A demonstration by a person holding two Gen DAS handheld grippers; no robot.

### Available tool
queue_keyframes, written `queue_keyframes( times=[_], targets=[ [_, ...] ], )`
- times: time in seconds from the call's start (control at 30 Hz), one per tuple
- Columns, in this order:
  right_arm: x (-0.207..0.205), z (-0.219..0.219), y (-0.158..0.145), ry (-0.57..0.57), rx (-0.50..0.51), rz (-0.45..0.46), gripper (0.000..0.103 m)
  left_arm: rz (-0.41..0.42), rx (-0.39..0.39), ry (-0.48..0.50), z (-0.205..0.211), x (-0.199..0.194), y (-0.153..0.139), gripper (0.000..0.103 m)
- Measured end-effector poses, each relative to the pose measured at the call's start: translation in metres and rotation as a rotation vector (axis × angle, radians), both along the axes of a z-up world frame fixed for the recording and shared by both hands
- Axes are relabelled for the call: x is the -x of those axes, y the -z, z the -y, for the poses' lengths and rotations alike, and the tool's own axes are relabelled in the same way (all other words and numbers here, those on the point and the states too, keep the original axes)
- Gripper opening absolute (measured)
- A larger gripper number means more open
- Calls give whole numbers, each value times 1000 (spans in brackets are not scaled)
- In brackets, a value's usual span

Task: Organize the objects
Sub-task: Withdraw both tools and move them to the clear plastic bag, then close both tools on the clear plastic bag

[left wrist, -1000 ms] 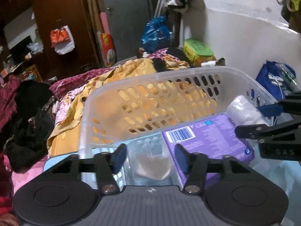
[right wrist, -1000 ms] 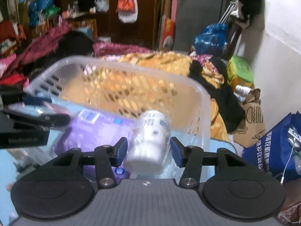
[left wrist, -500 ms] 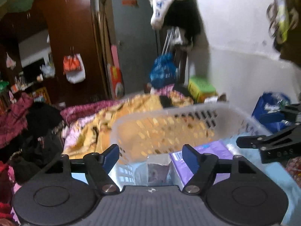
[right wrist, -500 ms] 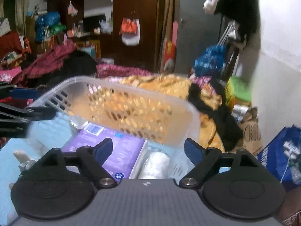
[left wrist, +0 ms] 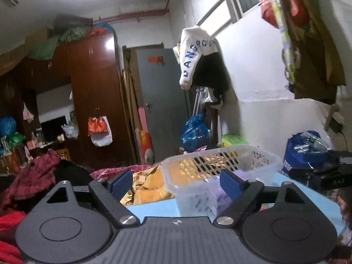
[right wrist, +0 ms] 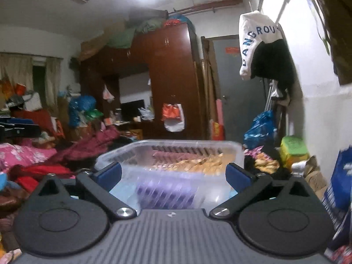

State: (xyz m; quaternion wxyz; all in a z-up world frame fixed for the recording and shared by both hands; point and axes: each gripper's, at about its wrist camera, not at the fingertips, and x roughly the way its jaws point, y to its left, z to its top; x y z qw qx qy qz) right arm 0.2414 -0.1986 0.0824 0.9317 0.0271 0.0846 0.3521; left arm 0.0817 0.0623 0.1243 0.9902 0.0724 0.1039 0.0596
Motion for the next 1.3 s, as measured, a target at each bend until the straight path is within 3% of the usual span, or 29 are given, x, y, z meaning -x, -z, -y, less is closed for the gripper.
queue_keyframes(
  times=[0.13,0.33,0.53,0.77,1.2,1.3],
  targets=[
    [10,13,23,-5,20,-9,103,17,33,11,5,16,37,89],
    [17,40,58,-24,3,-62,103,-92,109,64,9,10,105,89],
    [4,40,72,-72,-42,-112,103,-110,214,73,-4,18,151,89],
    [14,20,74,-121,11,-77,93,-79,293,58,-2,28,169,89],
    [24,12,91,-133,60,-86,75,-88,261,72,12,23,184,88],
    [26,12,91,-117,81,-64,68,-84,245,75,16,21,184,76]
  ],
)
